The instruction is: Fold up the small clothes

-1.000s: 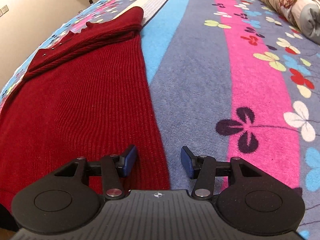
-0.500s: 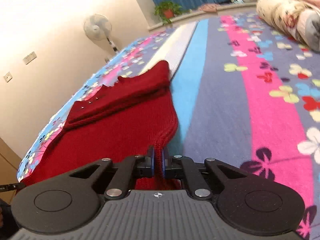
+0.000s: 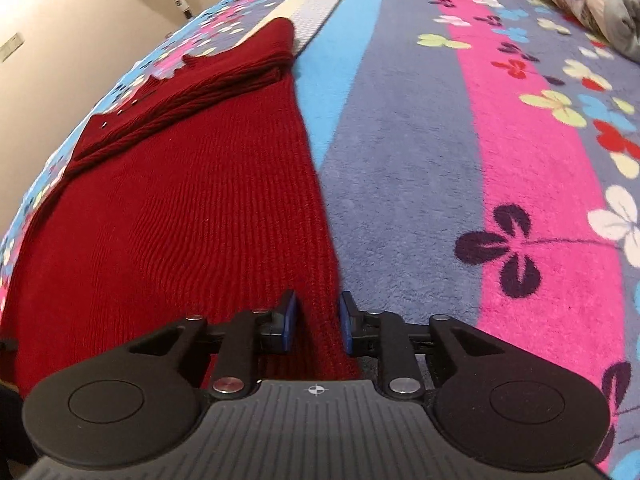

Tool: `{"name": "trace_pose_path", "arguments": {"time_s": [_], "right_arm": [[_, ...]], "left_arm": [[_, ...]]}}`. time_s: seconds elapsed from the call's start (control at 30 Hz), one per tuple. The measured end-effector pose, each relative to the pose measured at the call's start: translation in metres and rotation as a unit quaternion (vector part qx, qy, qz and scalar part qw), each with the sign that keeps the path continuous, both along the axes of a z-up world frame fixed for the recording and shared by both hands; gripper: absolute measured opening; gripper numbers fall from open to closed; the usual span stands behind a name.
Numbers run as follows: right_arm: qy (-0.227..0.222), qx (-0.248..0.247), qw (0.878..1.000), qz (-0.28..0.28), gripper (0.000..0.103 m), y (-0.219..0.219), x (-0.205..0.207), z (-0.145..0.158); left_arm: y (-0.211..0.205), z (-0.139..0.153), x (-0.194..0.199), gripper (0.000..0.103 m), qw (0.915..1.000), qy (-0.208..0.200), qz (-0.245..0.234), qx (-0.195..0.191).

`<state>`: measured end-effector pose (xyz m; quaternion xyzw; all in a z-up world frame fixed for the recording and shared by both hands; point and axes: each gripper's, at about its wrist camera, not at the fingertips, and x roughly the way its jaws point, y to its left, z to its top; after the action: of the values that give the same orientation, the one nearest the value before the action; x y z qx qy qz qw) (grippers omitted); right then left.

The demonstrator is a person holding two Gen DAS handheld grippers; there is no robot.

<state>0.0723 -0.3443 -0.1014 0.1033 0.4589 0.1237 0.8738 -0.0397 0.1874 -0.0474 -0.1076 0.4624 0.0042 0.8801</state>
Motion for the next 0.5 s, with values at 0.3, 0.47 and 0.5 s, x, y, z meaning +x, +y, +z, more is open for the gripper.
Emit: {"name": "trace_pose_path", "arguments": {"time_s": [0.3, 0.47, 0.5], "right_arm": [[-0.06, 0.05, 0.996, -0.035, 0.007, -0.024, 0.001, 0.034], [0.005, 0.008, 1.0, -0.017, 0.01, -0.011, 0.011, 0.01], [0.016, 0.002, 1.0, -0.013, 0.014, -0.008, 0.011, 0.006]], "left_arm": [[0.005, 0.012, -0.003, 0.011, 0.9984, -0.051, 0.011, -0.02], [0.006, 0.002, -0.003, 0.012, 0.9994, -0.012, 0.013, -0.03], [0.006, -0.002, -0.001, 0.012, 0.9996, 0.0, 0.012, -0.024]]}}
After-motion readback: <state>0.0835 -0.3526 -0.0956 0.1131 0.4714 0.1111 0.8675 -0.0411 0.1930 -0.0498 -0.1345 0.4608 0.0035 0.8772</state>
